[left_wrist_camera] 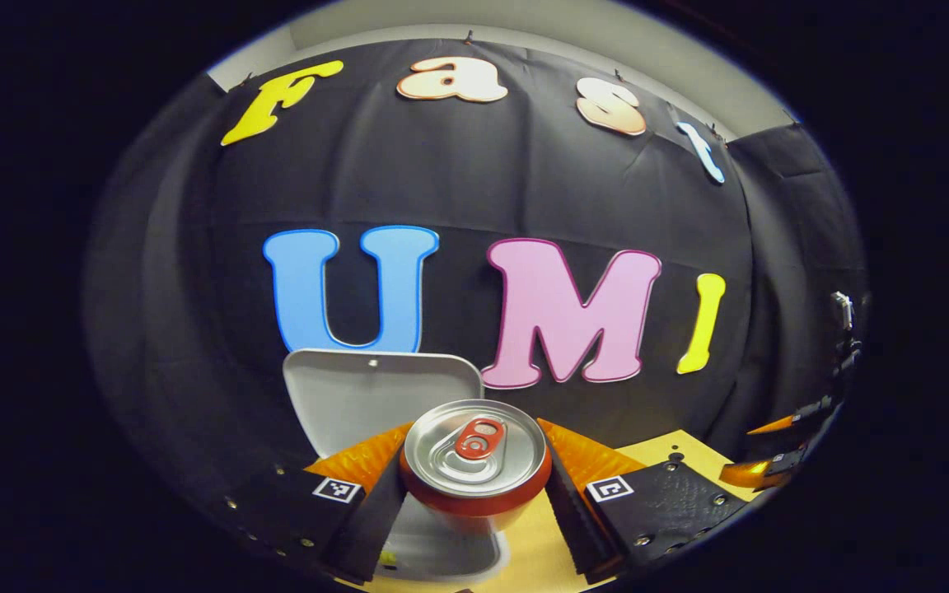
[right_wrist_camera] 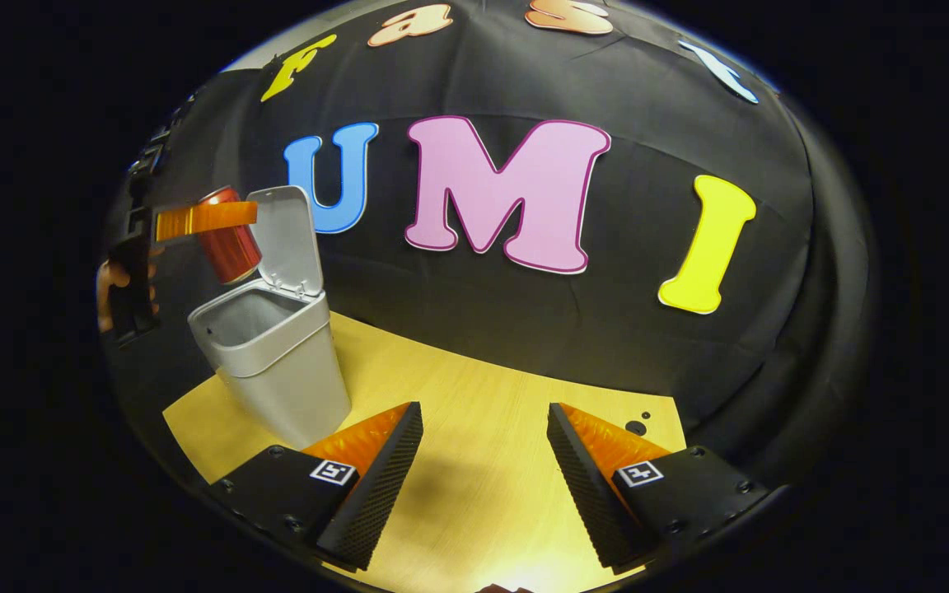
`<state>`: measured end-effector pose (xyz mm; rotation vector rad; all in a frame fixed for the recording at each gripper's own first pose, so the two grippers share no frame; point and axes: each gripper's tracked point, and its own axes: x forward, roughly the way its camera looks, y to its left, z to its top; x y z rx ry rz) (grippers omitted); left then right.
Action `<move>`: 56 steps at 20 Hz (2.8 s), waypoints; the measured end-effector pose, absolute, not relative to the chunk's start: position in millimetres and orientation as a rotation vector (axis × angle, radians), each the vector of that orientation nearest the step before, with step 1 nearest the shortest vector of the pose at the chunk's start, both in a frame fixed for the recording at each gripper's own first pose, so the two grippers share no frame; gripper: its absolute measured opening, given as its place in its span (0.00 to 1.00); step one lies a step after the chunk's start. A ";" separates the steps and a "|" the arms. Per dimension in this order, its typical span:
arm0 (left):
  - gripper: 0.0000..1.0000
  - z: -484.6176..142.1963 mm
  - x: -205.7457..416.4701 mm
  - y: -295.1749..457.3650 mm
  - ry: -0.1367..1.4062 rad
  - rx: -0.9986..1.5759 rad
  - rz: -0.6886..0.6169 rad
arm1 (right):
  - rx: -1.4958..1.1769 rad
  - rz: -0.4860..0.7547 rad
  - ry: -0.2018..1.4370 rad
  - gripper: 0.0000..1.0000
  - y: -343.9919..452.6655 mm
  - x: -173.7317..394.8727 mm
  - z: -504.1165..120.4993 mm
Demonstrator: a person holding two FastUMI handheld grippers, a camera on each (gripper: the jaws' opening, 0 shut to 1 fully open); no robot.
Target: Press the lid of the desktop garbage bin to open it, pick up the crumpled paper on the desktop and throw it into the bin, then pick up the pop can on the desktop and drop it into the bin, and finally close the garbage bin lid.
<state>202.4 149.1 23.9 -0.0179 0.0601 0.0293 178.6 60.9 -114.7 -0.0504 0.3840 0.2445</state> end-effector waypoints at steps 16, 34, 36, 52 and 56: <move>0.85 -19.7 204.7 196.6 0.113 -0.017 0.128 | -0.068 0.252 0.390 0.98 73.7 164.5 -113.9; 0.84 95.2 254.6 210.6 -0.102 0.016 0.112 | -0.057 0.237 0.382 0.99 64.8 168.1 -108.8; 0.84 115.2 265.4 212.5 -0.136 0.054 0.106 | -0.058 0.230 0.377 0.98 63.0 167.8 -108.3; 0.85 43.2 239.9 198.3 0.175 -0.009 0.056 | -0.014 0.213 0.382 0.98 57.5 160.9 -110.3; 0.85 25.3 218.5 195.7 0.206 -0.016 0.045 | -0.013 0.233 0.383 0.98 68.4 160.2 -109.7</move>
